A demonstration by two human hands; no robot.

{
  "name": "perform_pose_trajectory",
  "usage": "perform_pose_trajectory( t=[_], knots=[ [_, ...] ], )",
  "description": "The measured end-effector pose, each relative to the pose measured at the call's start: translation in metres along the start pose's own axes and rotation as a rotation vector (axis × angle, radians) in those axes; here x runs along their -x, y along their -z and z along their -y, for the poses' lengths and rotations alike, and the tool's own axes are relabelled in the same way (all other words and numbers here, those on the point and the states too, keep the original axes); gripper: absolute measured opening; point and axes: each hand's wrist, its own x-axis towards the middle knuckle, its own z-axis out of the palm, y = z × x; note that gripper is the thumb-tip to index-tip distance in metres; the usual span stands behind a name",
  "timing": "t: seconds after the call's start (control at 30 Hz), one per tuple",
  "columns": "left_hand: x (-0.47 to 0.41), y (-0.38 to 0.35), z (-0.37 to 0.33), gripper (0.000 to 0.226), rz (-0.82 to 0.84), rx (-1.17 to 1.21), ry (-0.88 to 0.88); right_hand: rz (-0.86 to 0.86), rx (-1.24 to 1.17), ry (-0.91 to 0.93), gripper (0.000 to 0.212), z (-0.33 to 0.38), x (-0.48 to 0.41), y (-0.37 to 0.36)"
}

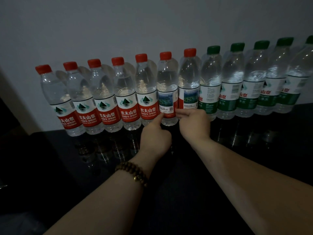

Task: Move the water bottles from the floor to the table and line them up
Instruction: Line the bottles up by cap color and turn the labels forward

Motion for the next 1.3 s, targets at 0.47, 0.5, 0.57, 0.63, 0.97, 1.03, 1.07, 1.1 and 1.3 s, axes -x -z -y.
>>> perform_pose_trajectory(
  t=[0.47, 0.5, 0.57, 0.63, 0.97, 1.03, 1.07, 1.1, 1.3],
  knots=[
    [-0.0015, -0.0004, 0.0021, 0.075, -0.009, 0.059, 0.032, -0.011, 0.01, -0.003, 0.042, -0.0005, -0.0006, -0.0017],
    [-0.0017, 0.0, 0.0016, 0.076, 0.006, 0.059, 0.036, -0.01, 0.005, -0.001, 0.041, -0.0007, -0.0009, -0.0016],
    [-0.0012, 0.0006, 0.0003, 0.077, 0.022, 0.058, 0.048, -0.019, 0.002, 0.002, 0.039, -0.0007, -0.0008, -0.0013],
    [-0.0001, -0.0001, -0.0004, 0.076, -0.003, 0.052, 0.041, -0.033, 0.013, 0.004, 0.042, -0.0002, -0.0004, -0.0007],
    [0.0006, -0.0005, 0.0, 0.077, -0.018, 0.063, 0.042, -0.042, 0.022, -0.001, 0.044, 0.0012, 0.0, 0.0],
    [0.0003, -0.0003, 0.0005, 0.076, -0.035, 0.076, 0.032, -0.035, 0.038, 0.011, 0.045, 0.0006, -0.0001, -0.0001],
    [0.0002, -0.0006, 0.0004, 0.076, -0.029, 0.078, 0.027, -0.02, 0.041, 0.009, 0.045, 0.0001, 0.0001, -0.0004],
    [0.0006, -0.0006, -0.0001, 0.076, -0.016, 0.084, 0.022, -0.008, 0.034, 0.003, 0.045, -0.0002, 0.0, -0.0006],
    [0.0006, -0.0009, 0.0011, 0.077, -0.028, 0.062, 0.0, -0.046, 0.008, -0.015, 0.038, -0.0007, -0.0013, -0.0011]
  ],
)
